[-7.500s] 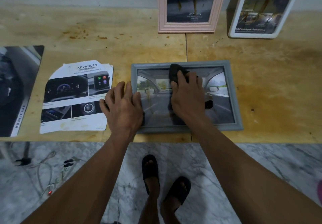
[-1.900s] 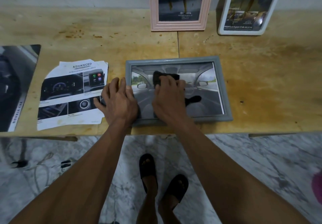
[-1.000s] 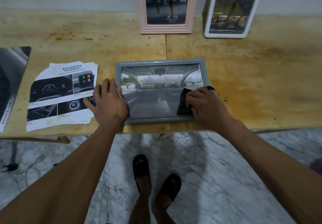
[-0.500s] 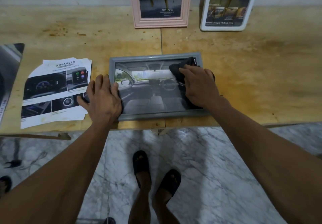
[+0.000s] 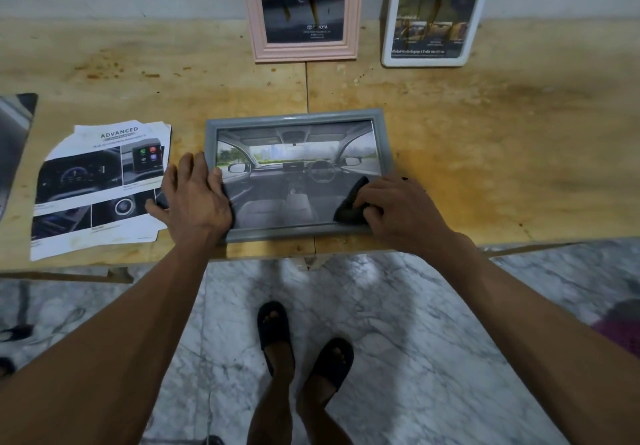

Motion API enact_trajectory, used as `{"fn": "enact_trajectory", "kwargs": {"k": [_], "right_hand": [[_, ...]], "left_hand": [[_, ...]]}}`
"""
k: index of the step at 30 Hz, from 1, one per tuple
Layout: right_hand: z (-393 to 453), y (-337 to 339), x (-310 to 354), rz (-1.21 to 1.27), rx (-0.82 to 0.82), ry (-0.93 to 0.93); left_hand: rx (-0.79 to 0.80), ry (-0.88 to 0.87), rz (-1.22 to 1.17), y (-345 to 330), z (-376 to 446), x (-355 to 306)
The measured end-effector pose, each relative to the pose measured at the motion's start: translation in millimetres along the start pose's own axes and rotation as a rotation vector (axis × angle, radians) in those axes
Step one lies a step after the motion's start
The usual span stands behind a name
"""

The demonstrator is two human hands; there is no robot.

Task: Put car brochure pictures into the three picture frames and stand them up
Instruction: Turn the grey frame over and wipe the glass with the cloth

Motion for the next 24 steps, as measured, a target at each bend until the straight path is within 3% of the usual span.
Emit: {"fn": "enact_trajectory", "kwargs": {"k": [5,11,13,16,18,21,24], "right_hand": [[5.1,4.1,-1.1,0.044,0.042,0.018],[2.7,16.8,-14.8,-0.103,0.162,-0.045],[-3.8,37.6,-33.8,-0.14,0.061,-0.157],[-16.7,75.0,-66.8,-0.13,-0.233,-0.375],[-21.5,80.7,-79.7,-0.171,-0.322,-0.465],[-27.2,58.7,-89.3,-0.21,-0.275,-0.545],[-41.3,20.3,-89.8,-0.254,-0.115,-0.629]], "left_hand": [[-0.007,-0.01,0.003,-0.9,0.6,-0.8],[-0.009,-0.015,0.02,-2.5,2.4,0.1],[-0.001,-0.008,0.022,-3.3,2.5,0.1],[0.002,-0.01,0.023,-3.1,3.5,1.3],[0.012,-0.01,0.019,-4.0,4.6,1.9],[0.024,0.0,0.013,-4.0,4.5,2.1],[0.023,-0.004,0.017,-2.6,3.4,0.8]]}}
Point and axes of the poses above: each hand's wrist, its own z-axis towards the middle knuckle, its own y-axis out of the back of the hand, x = y × z, the point moved 10 cm from there along z, towards the middle knuckle, and after that the axes turned 5 degrees about y, right-handed, at the moved point
